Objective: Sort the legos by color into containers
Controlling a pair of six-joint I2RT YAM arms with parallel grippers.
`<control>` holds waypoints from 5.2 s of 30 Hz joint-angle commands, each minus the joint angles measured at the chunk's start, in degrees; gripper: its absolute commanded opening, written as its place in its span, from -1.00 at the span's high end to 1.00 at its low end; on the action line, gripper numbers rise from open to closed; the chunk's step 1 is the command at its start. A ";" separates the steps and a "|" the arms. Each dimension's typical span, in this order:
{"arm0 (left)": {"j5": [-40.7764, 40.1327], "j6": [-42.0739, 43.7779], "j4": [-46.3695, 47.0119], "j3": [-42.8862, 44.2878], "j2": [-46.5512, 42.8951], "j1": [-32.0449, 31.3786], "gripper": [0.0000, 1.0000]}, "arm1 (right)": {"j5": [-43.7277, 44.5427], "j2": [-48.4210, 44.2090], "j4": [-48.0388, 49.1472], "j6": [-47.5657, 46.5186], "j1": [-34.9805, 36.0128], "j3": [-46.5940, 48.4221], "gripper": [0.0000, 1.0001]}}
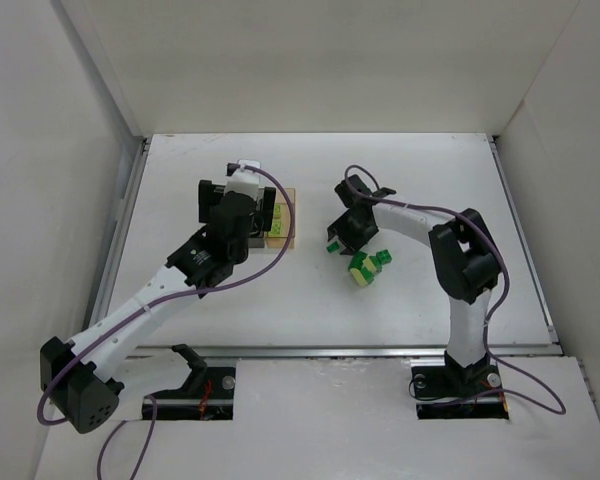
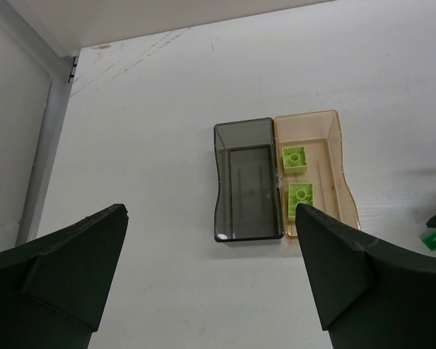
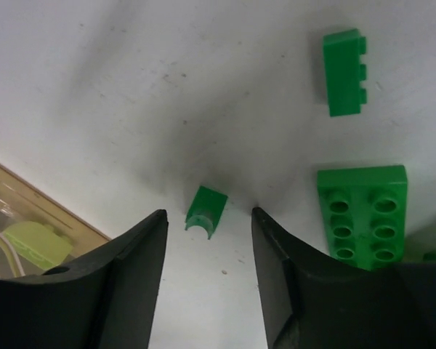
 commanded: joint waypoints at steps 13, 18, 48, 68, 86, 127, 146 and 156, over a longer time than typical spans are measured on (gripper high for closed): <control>-1.05 0.32 1.67 0.06 -0.74 -0.36 -1.00 | 1.67 2.04 1.59 -7.01 0.66 3.38 1.00; -6.12 -1.96 1.67 0.06 -0.74 -0.36 -1.00 | 0.10 2.04 12.14 -31.08 3.28 10.05 1.00; -21.88 6.56 14.68 3.93 1.46 0.17 -1.00 | -14.85 14.17 27.47 -60.67 15.25 34.06 -0.38; -7.02 3.67 4.31 4.98 3.30 -0.36 -1.00 | -2.48 -16.92 2.07 -56.09 -7.68 6.52 -0.70; -2.10 5.25 3.17 5.51 4.44 -0.88 -1.00 | -5.88 -18.34 3.45 -58.12 -17.36 -15.94 -0.08; -19.31 2.70 11.93 -1.34 2.07 -0.36 -1.00 | 4.24 -18.52 12.05 -58.47 -2.00 4.78 1.00; -28.82 6.47 14.59 -6.44 -3.99 1.23 -1.00 | -23.46 21.99 19.37 -49.68 12.00 46.89 0.90; -26.62 5.34 13.19 -5.92 -3.47 1.75 -1.00 | -22.58 18.05 19.02 -50.38 12.53 42.23 -0.70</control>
